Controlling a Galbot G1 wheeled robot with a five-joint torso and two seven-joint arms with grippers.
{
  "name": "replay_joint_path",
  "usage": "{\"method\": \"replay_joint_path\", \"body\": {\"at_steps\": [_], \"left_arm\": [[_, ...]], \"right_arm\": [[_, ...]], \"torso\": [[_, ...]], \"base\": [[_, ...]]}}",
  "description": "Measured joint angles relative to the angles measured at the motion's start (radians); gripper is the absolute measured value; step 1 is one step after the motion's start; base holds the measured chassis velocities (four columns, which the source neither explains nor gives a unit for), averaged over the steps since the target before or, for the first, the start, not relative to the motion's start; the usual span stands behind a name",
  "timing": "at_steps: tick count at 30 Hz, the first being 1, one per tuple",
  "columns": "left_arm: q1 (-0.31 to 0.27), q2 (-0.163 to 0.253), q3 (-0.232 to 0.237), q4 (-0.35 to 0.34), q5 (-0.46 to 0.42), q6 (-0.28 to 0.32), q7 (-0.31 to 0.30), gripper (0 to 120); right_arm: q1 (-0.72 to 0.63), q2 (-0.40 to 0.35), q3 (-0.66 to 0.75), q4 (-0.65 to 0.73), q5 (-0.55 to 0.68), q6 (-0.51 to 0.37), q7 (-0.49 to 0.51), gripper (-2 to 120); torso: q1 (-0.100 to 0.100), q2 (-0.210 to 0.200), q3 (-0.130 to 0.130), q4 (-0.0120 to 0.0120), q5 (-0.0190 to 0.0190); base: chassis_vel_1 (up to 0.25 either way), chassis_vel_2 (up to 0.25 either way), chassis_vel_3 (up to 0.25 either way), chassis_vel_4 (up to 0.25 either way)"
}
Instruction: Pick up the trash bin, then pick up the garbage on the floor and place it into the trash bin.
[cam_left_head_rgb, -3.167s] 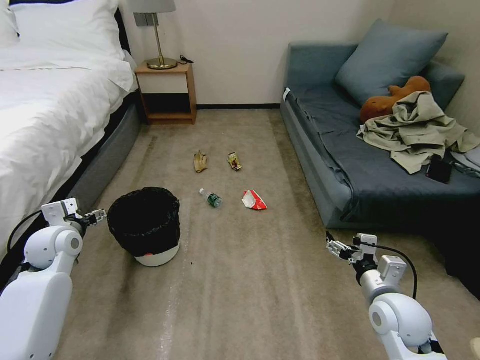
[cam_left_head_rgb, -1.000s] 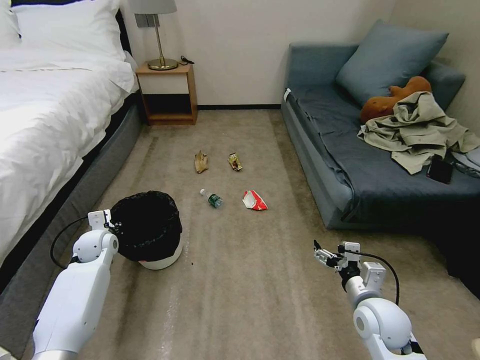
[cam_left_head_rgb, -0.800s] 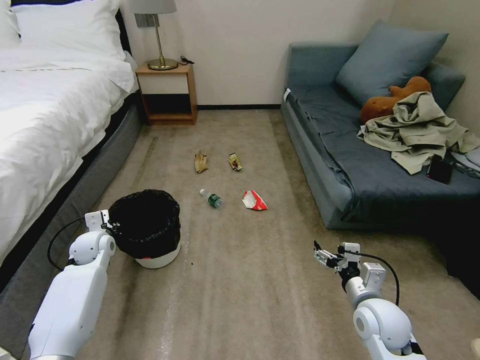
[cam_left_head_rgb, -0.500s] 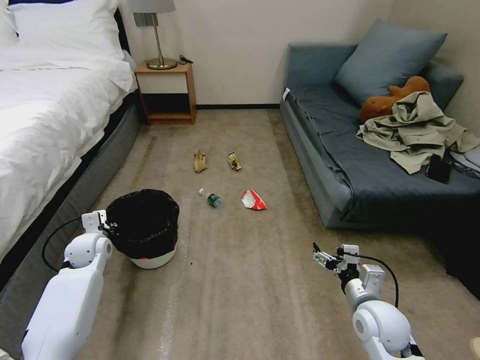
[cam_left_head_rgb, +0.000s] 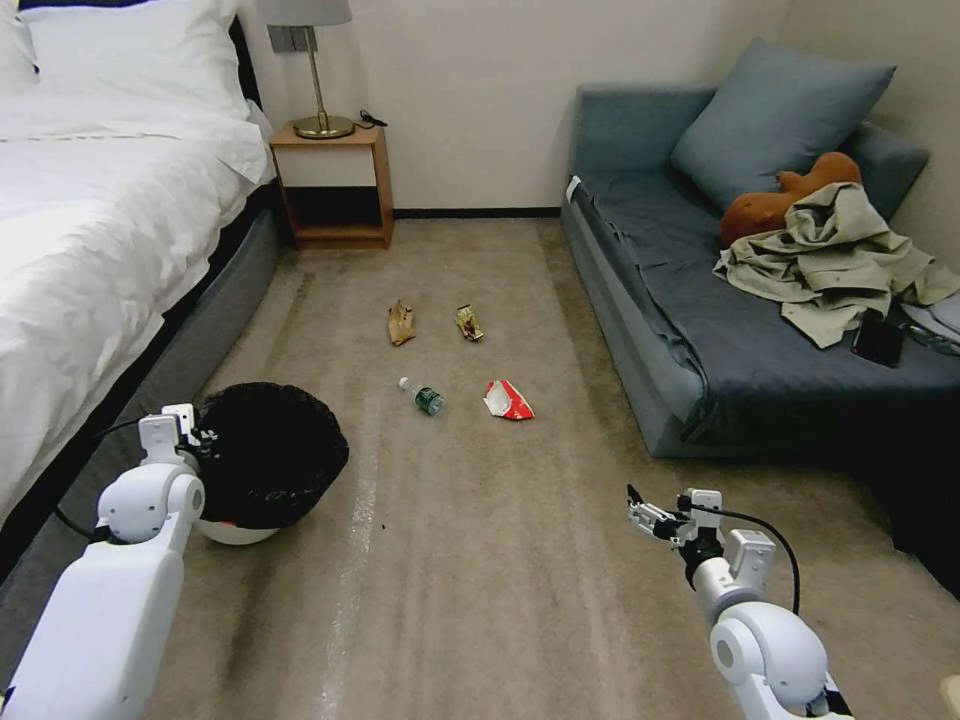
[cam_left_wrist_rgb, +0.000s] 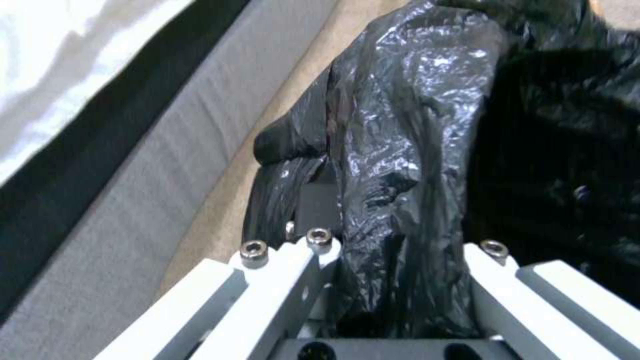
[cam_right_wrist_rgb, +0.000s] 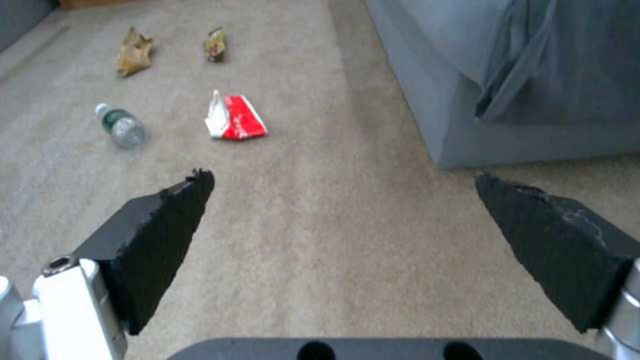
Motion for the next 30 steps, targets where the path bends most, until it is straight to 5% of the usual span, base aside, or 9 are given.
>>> {"method": "replay_joint_path", "body": {"at_steps": [11, 30], "left_arm": [[0.074, 0.011, -0.041, -0.143, -0.007, 0.015, -0.004, 4], [0.119, -0.01, -0.05, -0.194, -0.003, 0.013, -0.003, 4]], "right_arm": [[0.0, 0.0, 0.001, -0.011, -0.009, 0.047, -0.018, 100], [-0.011, 0.009, -0.003, -0.037, -0.054, 0.123, -0.052, 100]], "torso": [[0.0, 0.0, 0.0, -0.0001, 0.0], [0.0, 0.0, 0.0, -0.0002, -0.0001]], "base": [[0.0, 0.0, 0.0, 0.0], [0.0, 0.0, 0.0, 0.0]]}}
